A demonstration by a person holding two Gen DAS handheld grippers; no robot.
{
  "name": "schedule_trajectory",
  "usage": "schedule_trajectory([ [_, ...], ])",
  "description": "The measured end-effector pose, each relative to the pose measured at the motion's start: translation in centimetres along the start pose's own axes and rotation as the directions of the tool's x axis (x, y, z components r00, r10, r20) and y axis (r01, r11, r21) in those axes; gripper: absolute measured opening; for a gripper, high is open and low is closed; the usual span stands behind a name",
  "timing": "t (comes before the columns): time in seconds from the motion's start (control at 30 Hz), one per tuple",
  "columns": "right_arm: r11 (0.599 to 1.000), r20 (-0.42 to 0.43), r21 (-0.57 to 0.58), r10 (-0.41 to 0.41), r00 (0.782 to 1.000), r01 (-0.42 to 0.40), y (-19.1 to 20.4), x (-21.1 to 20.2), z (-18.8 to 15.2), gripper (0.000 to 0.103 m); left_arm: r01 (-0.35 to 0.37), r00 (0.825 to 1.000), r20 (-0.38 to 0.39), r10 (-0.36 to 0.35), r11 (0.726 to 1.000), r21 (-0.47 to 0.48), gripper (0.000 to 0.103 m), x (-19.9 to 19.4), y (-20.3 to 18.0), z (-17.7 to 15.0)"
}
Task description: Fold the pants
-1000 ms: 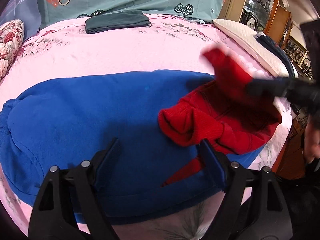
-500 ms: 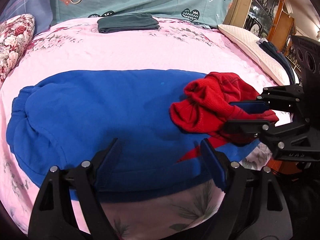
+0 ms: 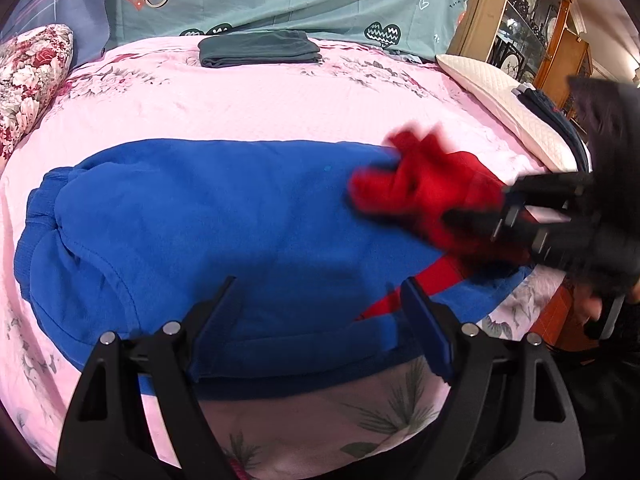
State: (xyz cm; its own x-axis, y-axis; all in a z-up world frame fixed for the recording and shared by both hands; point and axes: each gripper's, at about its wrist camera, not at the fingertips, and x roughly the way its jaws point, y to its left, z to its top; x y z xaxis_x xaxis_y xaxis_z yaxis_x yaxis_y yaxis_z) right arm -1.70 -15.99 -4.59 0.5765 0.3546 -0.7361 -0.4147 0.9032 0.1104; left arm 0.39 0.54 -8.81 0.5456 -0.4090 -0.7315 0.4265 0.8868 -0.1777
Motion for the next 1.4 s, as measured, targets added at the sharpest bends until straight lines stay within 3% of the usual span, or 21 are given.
schedule_trajectory([
  [0.07,0.996,0.101,0.084,-0.047,0.994,0.039,-1.7,-2.4,0.9,0.015,0.002,1.000,0.004,-0.002,1.000,-0.002,0.083,0.0,0.1,0.0],
  [0.13,0.994,0.173,0.077,-0.094,0.980,0.082,-1.3,-3.9,1.4,0.016,0.006,1.000,0.007,-0.005,1.000,-0.008,0.083,0.0,0.2,0.1],
  [0.2,0.997,0.137,0.026,-0.070,0.988,0.067,0.1,-2.4,1.7,0.016,0.004,1.000,0.010,-0.004,1.000,-0.014,0.083,0.0,0.3,0.1],
  [0.27,1.000,0.025,-0.031,-0.005,1.000,0.005,2.2,1.3,1.2,0.017,-0.006,1.000,0.019,0.006,1.000,-0.015,0.083,-0.3,0.4,0.1],
  [0.33,0.996,-0.108,-0.063,0.058,0.993,-0.065,3.6,5.2,-0.1,0.023,-0.023,0.999,0.029,0.024,1.000,-0.015,0.083,-0.8,0.6,0.1],
  [0.4,0.991,-0.082,-0.088,0.095,0.992,-0.102,4.0,5.0,-0.9,0.045,-0.044,0.998,0.046,0.045,0.999,-0.018,0.083,-1.6,1.1,0.1],
  [0.5,0.979,-0.073,-0.090,0.179,0.981,-0.185,3.9,3.7,-1.0,0.059,-0.065,0.995,0.075,0.067,0.997,-0.028,0.084,-2.6,1.7,0.8],
  [0.7,0.970,-0.067,-0.161,0.174,0.982,-0.183,5.0,2.9,-2.0,0.061,-0.012,0.989,0.145,0.007,0.999,0.038,0.086,-1.9,-0.8,4.7],
  [0.87,0.974,-0.034,-0.144,0.174,0.984,-0.177,3.7,-0.5,-2.9,0.060,-0.094,0.995,-0.012,0.095,0.994,0.056,0.087,4.2,-0.9,5.4],
  [1.0,0.998,0.078,0.001,0.061,0.995,-0.062,-1.6,-5.2,-2.8,0.060,-0.107,0.994,0.000,0.108,0.992,0.059,0.089,3.9,-0.5,4.6],
  [1.07,0.992,0.084,0.122,-0.031,0.996,0.021,-5.3,-5.9,-2.5,0.061,-0.116,0.993,0.004,0.116,0.992,0.056,0.089,3.6,-0.3,4.1],
  [1.1,0.981,0.057,0.192,-0.039,0.998,0.027,-7.3,-5.4,-2.4,0.065,-0.120,0.993,0.008,0.120,0.991,0.058,0.089,3.3,-0.4,4.0],
  [1.27,0.928,-0.057,0.359,0.122,0.991,-0.094,-10.7,-0.3,-3.4,0.070,-0.130,0.991,0.019,0.129,0.989,0.073,0.088,2.5,-0.6,3.5],
  [1.33,0.915,-0.051,0.378,0.174,0.984,-0.142,-10.6,1.1,-3.4,0.062,-0.126,0.992,0.014,0.125,0.990,0.061,0.088,2.7,-0.3,3.5],
  [1.37,0.909,-0.057,0.377,0.212,0.976,-0.175,-10.5,1.6,-3.0,0.033,-0.123,0.992,0.012,0.122,0.991,0.052,0.088,2.8,-0.3,3.5],
  [1.4,0.903,-0.038,0.384,0.223,0.974,-0.192,-10.5,1.5,-2.5,0.014,-0.124,0.992,0.016,0.123,0.991,0.045,0.088,2.8,-0.3,3.5],
])
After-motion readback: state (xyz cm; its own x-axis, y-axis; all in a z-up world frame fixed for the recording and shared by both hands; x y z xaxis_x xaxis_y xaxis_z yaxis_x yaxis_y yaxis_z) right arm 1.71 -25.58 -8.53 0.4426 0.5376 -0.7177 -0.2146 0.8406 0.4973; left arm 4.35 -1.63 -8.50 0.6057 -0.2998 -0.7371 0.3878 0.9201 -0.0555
